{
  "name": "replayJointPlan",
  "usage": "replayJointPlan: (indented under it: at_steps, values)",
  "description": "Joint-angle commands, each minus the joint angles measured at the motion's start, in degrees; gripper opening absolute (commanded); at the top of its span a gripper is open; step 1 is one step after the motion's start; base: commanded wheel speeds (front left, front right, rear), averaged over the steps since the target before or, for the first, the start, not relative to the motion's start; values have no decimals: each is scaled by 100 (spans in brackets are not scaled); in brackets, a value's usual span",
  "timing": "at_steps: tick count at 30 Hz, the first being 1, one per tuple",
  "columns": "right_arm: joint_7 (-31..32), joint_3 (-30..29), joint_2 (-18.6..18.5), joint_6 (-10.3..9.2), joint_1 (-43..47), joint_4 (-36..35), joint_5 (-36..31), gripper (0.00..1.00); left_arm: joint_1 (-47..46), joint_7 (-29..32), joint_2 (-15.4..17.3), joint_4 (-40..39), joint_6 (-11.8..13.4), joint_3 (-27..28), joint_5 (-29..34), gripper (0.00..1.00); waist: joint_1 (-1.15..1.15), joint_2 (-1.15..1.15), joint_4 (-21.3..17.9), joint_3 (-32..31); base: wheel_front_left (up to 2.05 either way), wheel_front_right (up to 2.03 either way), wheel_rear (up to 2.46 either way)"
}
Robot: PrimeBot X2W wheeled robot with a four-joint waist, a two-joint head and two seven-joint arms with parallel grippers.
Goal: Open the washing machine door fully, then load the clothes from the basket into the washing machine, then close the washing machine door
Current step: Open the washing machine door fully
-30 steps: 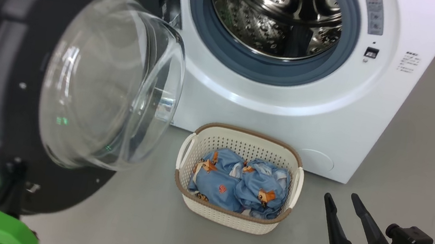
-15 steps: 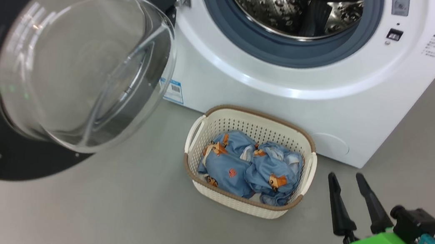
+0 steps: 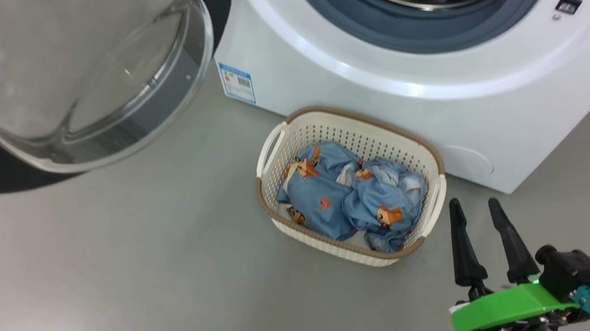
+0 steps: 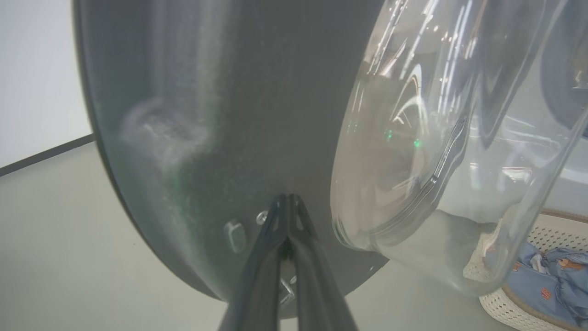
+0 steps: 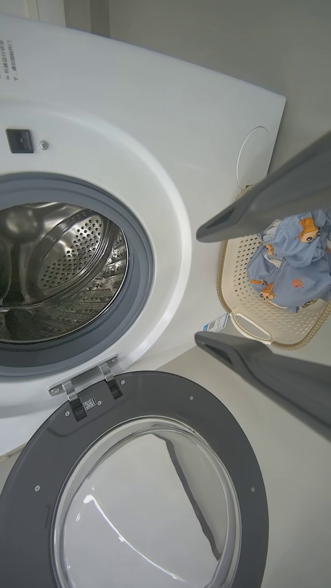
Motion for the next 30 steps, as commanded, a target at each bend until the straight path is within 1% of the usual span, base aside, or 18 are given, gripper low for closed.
replayJointPlan:
  at_steps: [1,6,15,23,30]
  values:
    - [-69,140,26,9,-167,-102,-82,100,-423,-97,513,160,4,175,37,0,0,0,-2,147,0,0,0]
    - [-69,157,48,9,-257,-54,-95,100,-788,-213,614,672,-3,-7,35,0,0,0,-15,213,0,0,0]
    - [-69,155,75,9,-286,-18,-72,100,-1023,-360,683,1013,-5,-363,-154,0,0,0,-25,199,0,0,0]
    - [-69,188,103,9,-251,-4,-17,100,-871,-507,699,993,-6,-691,-412,0,0,0,-55,88,0,0,0]
    - [-69,194,106,9,-137,17,49,100,-432,-566,675,781,-6,-759,-634,0,0,0,-92,-134,0,0,0]
